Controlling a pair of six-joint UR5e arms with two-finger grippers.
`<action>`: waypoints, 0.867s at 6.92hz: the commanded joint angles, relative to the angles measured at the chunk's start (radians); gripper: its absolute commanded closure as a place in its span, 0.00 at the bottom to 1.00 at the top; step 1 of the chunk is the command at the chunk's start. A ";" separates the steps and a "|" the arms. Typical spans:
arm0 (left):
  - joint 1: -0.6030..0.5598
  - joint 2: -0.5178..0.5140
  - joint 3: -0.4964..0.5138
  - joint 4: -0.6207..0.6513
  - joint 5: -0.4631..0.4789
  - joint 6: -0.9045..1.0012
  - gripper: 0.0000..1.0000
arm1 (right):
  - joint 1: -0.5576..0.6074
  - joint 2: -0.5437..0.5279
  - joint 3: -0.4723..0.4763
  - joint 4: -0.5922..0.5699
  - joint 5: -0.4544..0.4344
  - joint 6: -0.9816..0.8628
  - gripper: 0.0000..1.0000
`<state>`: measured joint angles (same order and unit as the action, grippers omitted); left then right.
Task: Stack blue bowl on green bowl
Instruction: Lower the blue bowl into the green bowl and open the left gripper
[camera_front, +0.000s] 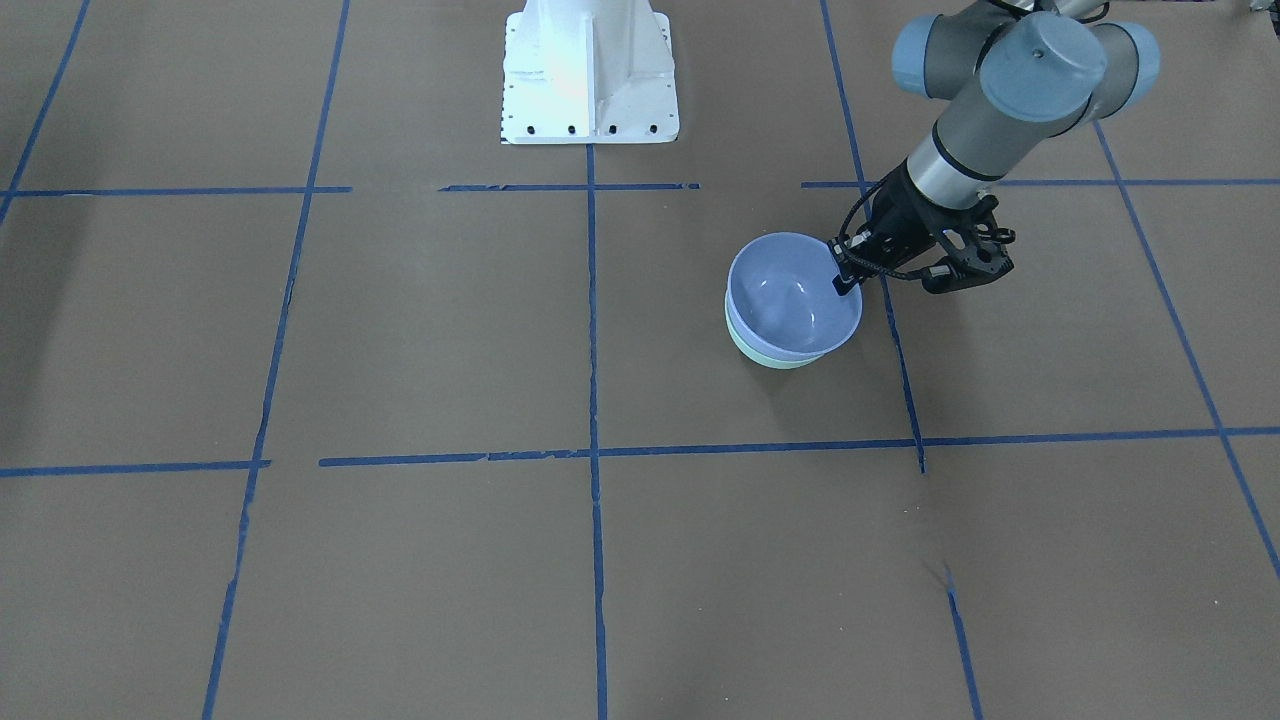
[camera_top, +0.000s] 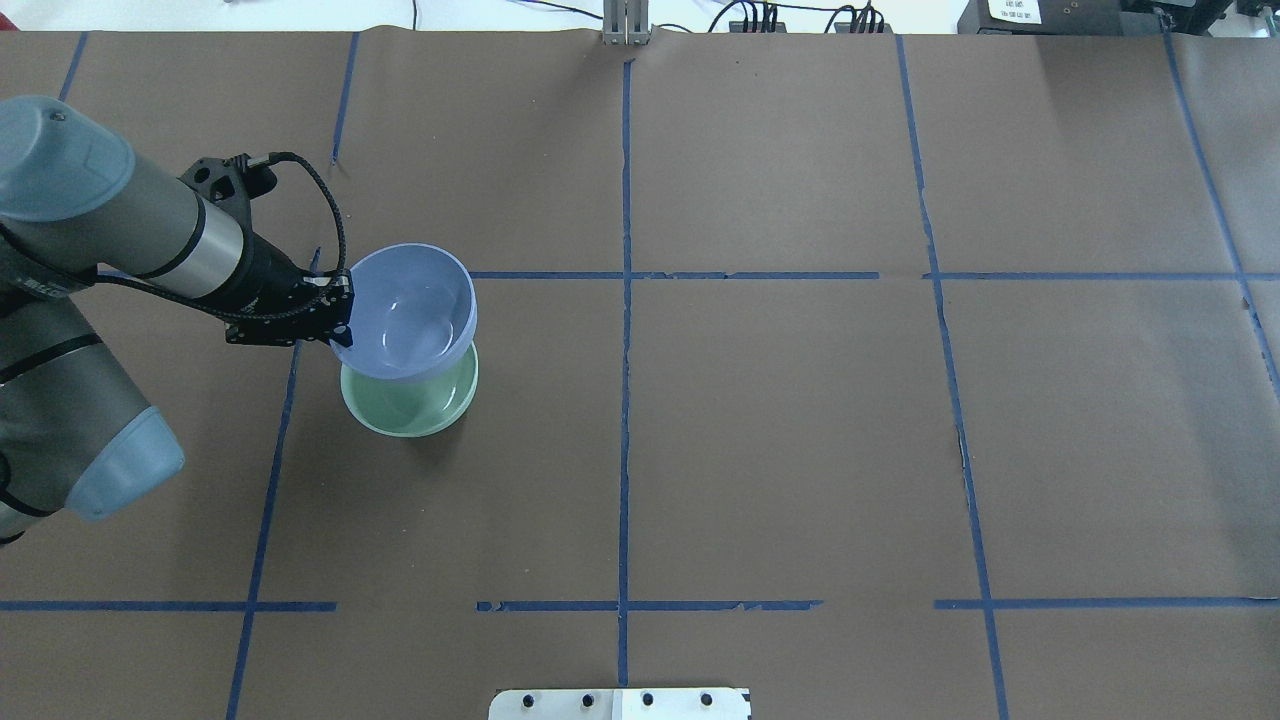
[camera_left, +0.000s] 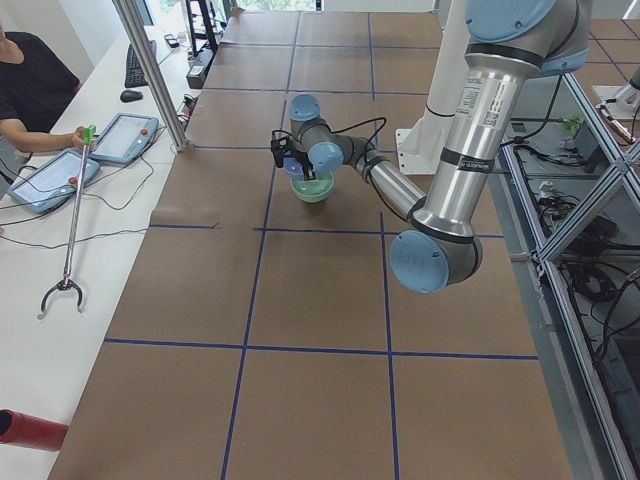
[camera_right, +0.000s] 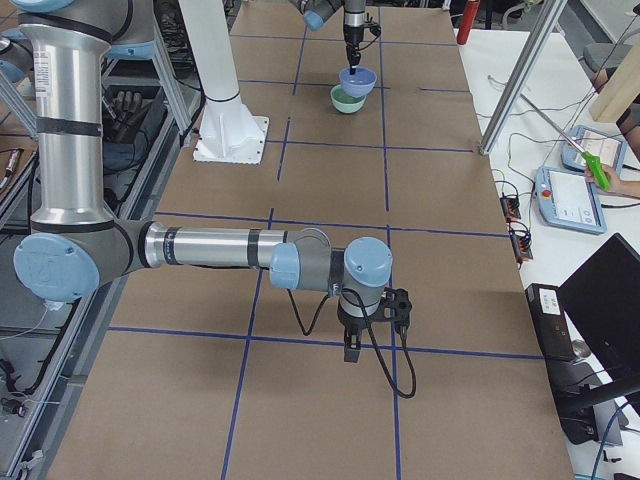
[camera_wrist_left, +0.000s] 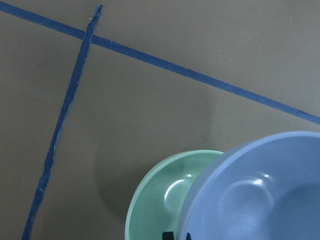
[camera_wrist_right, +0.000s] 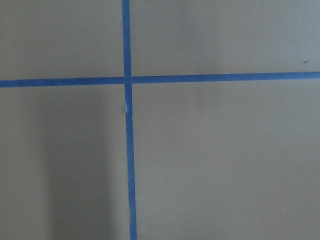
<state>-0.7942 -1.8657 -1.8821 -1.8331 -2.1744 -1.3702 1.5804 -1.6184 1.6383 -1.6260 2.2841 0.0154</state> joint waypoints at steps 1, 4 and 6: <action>0.004 0.037 -0.012 -0.015 0.001 -0.001 1.00 | 0.000 0.000 0.000 0.000 0.000 0.000 0.00; 0.020 0.075 -0.012 -0.047 0.001 -0.001 1.00 | 0.001 0.000 0.000 0.000 0.000 0.000 0.00; 0.038 0.076 -0.015 -0.048 -0.001 -0.004 1.00 | 0.000 0.000 0.000 0.000 0.000 0.000 0.00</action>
<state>-0.7657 -1.7916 -1.8957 -1.8794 -2.1747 -1.3733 1.5804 -1.6183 1.6383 -1.6260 2.2841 0.0153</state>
